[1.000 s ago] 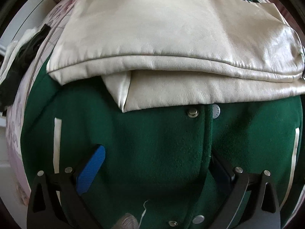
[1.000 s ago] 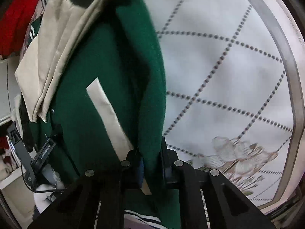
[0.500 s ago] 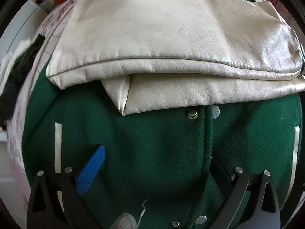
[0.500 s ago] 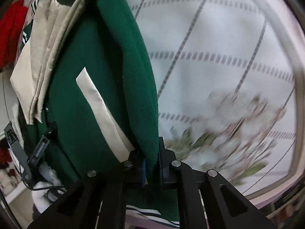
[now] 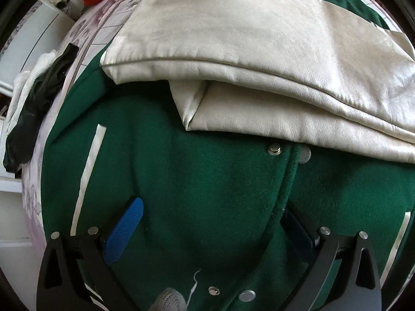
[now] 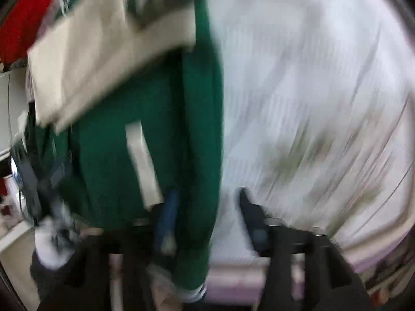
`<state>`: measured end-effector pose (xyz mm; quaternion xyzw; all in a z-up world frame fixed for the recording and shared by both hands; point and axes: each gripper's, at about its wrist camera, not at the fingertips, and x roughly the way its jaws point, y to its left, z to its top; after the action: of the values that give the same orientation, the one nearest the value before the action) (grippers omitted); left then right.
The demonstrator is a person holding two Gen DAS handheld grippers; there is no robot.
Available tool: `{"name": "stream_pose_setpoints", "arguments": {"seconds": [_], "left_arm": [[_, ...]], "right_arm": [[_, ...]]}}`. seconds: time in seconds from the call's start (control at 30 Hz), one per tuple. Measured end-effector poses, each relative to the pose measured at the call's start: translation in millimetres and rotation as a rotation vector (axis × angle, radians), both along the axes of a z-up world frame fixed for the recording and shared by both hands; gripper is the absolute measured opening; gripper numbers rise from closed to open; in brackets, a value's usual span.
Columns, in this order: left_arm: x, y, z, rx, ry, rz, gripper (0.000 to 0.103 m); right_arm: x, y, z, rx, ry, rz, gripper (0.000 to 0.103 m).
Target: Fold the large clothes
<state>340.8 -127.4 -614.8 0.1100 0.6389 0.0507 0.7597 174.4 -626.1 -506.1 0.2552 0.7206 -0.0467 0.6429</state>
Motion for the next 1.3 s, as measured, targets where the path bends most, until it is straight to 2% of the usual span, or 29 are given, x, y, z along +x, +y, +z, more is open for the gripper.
{"name": "stream_pose_setpoints", "arguments": {"seconds": [0.1,0.13,0.17,0.2,0.23,0.33,0.37,0.4,0.47,0.53,0.57,0.6,0.63,0.7,0.77,0.83,0.87,0.97,1.1,1.13,1.17,1.3], "left_arm": [[-5,-2,0,-0.008,-0.006,0.030,0.103],[-5,-1,0,-0.015,-0.008,0.040,0.103],[-5,-2,1,-0.019,-0.009,0.046,0.103],[-6,-1,1,-0.029,-0.010,0.057,0.103],[-4,-2,1,-0.033,-0.009,0.061,0.103],[0,2,0,-0.042,-0.007,0.069,0.103],[0,2,0,-0.046,-0.007,0.072,0.103],[1,4,0,-0.048,-0.006,0.073,0.103],[1,4,1,-0.046,-0.006,0.081,0.103],[6,11,6,-0.005,-0.015,0.074,0.103],[1,4,15,0.058,-0.036,0.055,0.103],[-5,-3,23,0.093,-0.055,0.035,0.103],[-12,-11,32,0.127,-0.077,0.013,0.103],[-36,-33,55,0.203,-0.126,-0.033,0.103],[-57,-54,67,0.263,-0.140,-0.075,0.103],[-89,-83,78,0.320,-0.144,-0.134,0.103],[-105,-98,78,0.347,-0.132,-0.165,0.103],[-147,-135,73,0.359,-0.069,-0.251,0.103],[-201,-186,59,0.339,0.019,-0.360,0.103],[-206,-191,55,0.337,0.029,-0.377,0.103],[-217,-202,48,0.347,0.041,-0.408,0.103],[-240,-230,17,0.414,0.074,-0.503,0.103]], "right_arm": [[43,-17,-15,-0.036,-0.036,0.002,0.063],[54,-21,-19,-0.065,-0.042,0.021,0.049],[59,-24,-16,-0.075,-0.064,0.016,0.040],[61,-30,-12,-0.036,-0.090,-0.023,0.021],[58,-39,-11,0.010,-0.086,-0.088,0.013],[39,-67,-26,0.147,-0.052,-0.356,0.013],[41,-81,-30,0.170,-0.042,-0.395,0.013],[42,-83,-30,0.165,-0.034,-0.390,0.013],[53,-80,-20,0.113,-0.021,-0.284,0.013],[73,-70,-12,0.101,0.005,-0.179,0.017],[76,-71,-9,0.107,0.023,-0.151,0.023],[81,-62,-5,0.108,0.030,-0.138,0.036],[78,-67,4,0.106,0.029,-0.115,0.047],[62,-70,24,0.070,0.017,-0.069,0.054],[47,-70,42,0.001,0.003,0.003,0.056],[25,-79,57,-0.056,0.005,0.052,0.068],[15,-57,54,-0.073,0.007,0.066,0.070],[-28,-88,67,-0.112,0.032,0.099,0.072],[-68,-117,79,-0.140,0.076,0.083,0.073],[-77,-132,81,-0.144,0.085,0.076,0.073],[-80,-123,78,-0.150,0.097,0.068,0.073],[-95,-164,78,-0.182,0.124,0.048,0.073]]}}
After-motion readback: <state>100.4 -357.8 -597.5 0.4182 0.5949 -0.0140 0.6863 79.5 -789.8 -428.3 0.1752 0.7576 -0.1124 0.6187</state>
